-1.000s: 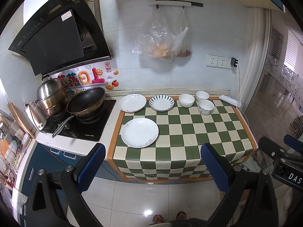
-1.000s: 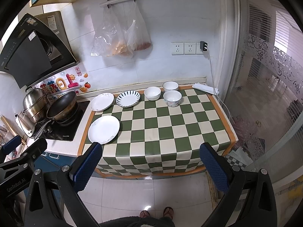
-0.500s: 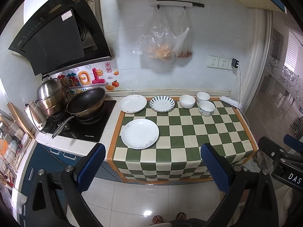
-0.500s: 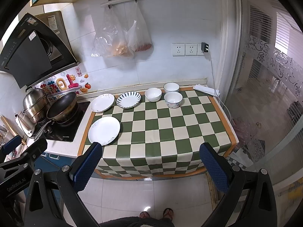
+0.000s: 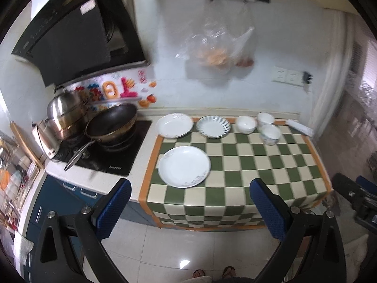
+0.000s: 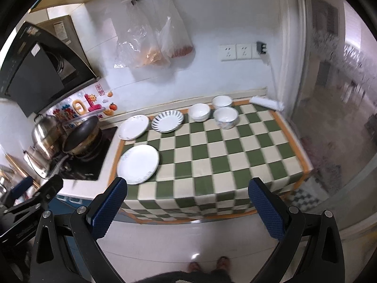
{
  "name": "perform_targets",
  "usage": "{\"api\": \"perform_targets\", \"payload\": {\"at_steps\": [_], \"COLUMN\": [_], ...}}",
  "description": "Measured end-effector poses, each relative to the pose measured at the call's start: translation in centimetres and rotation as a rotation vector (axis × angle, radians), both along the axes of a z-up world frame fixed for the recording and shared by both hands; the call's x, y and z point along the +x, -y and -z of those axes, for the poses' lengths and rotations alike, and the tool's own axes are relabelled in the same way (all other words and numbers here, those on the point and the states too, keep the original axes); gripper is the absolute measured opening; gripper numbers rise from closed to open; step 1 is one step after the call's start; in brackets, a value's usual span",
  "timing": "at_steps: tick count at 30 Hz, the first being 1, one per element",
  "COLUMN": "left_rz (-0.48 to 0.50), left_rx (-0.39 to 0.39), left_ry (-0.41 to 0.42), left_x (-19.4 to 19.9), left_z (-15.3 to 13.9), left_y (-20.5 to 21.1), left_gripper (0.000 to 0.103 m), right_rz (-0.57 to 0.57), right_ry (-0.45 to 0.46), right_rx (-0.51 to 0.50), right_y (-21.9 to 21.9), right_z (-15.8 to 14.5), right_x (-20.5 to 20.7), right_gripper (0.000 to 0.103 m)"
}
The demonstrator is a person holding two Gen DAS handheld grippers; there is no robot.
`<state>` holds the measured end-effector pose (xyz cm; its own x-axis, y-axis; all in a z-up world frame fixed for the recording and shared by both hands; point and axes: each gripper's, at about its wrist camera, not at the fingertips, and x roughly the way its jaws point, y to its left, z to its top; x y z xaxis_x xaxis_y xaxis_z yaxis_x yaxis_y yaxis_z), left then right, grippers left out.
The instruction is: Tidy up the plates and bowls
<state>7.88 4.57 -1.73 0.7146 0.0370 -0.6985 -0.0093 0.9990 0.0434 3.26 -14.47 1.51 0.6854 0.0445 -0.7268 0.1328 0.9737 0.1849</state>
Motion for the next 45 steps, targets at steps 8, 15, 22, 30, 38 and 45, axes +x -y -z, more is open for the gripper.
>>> {"api": "perform_targets", "payload": {"at_steps": [8,15,22,30,38,45], "left_rz": [-0.096,-0.144,-0.162,-0.188,-0.207,-0.145], "left_rx": [0.011,-0.031,-0.121,-0.154,-0.186,-0.215], "left_ry": [-0.151,-0.347,-0.515,-0.677,-0.754,-0.792], "left_x": [8.3,16.7,24.3,30.7,32.9,34.0], "left_z": [8.9,17.3,24.4,31.1,34.4,35.9], "left_y": [-6.4,-10.7,-12.7,-13.2,-14.6,-14.6], "left_gripper": [0.103,0.103,0.101,0.098,0.078,0.034], "right_rz": [-0.060,-0.107,-0.171,-0.242,-0.285,-0.317], "right_ry": [-0.163,-0.336,-0.500,-0.669,-0.773,-0.827], "right_rx": [0.117,0.195,0.269,0.289,0.364,0.419], "right_y": [-2.7,-4.9,-6.7,-7.8,-8.8,-11.0], "right_z": [9.7,19.7,29.1,37.6,42.5,45.0], "right_x": [9.2,20.1,31.6,41.1,45.3,46.1], "right_gripper": [0.103,0.103,0.102,0.098,0.082,0.059]}}
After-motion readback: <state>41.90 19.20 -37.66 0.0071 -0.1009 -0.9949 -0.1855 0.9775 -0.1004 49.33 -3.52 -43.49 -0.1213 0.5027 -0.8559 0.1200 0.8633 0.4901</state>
